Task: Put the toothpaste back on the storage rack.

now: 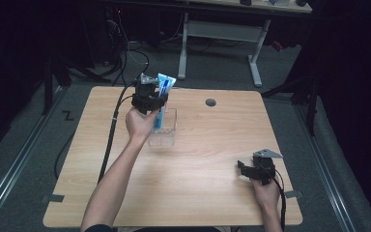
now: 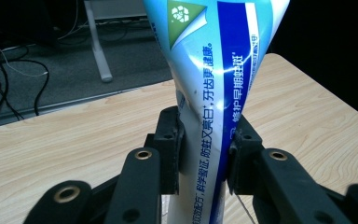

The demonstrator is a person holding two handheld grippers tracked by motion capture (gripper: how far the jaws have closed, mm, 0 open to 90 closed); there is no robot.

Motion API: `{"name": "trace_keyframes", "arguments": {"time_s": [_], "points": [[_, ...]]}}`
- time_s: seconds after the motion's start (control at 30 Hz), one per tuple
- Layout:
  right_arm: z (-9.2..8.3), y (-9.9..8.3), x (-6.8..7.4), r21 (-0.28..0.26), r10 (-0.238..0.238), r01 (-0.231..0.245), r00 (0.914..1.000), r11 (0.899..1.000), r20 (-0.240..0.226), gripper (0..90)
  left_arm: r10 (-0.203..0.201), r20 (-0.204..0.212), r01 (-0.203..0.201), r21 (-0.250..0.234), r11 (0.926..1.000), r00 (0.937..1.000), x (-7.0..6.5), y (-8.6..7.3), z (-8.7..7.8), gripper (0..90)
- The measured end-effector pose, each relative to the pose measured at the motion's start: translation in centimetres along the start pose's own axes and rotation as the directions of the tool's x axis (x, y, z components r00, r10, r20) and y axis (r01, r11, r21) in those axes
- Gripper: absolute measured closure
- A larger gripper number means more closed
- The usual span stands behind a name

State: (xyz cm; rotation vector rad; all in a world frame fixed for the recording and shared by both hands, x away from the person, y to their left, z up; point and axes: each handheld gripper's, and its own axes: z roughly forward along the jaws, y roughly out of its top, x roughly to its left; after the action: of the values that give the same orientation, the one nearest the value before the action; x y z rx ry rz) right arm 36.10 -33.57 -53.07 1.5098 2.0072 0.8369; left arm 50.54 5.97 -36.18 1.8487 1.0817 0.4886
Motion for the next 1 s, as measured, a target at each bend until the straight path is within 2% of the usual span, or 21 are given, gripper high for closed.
{"name": "trace_keyframes", "arguments": {"time_s": [0.4,0.47,0.7,1.0], "points": [[0.0,0.0,0.0,0.0,0.0,0.0,1.0,1.0,0.0,28.6,0.013,-0.025,-0.014,-0.01,0.9999,0.9996,0.1,-0.2,0.0,70.3],[0.0,0.0,0.0,0.0,0.0,0.0,1.0,1.0,0.0,28.5,0.002,-0.023,-0.002,-0.016,0.9999,0.9997,0.3,-0.3,0.0,70.3],[0.0,0.0,0.0,0.0,0.0,0.0,1.0,1.0,0.0,28.6,-0.003,-0.029,0.003,-0.001,1.0,0.9996,0.6,-1.0,0.2,70.3],[0.0,0.0,0.0,0.0,0.0,0.0,1.0,1.0,0.0,28.5,0.026,-0.041,-0.025,0.03,0.9992,0.9988,0.4,-1.6,0.4,70.1]]}}
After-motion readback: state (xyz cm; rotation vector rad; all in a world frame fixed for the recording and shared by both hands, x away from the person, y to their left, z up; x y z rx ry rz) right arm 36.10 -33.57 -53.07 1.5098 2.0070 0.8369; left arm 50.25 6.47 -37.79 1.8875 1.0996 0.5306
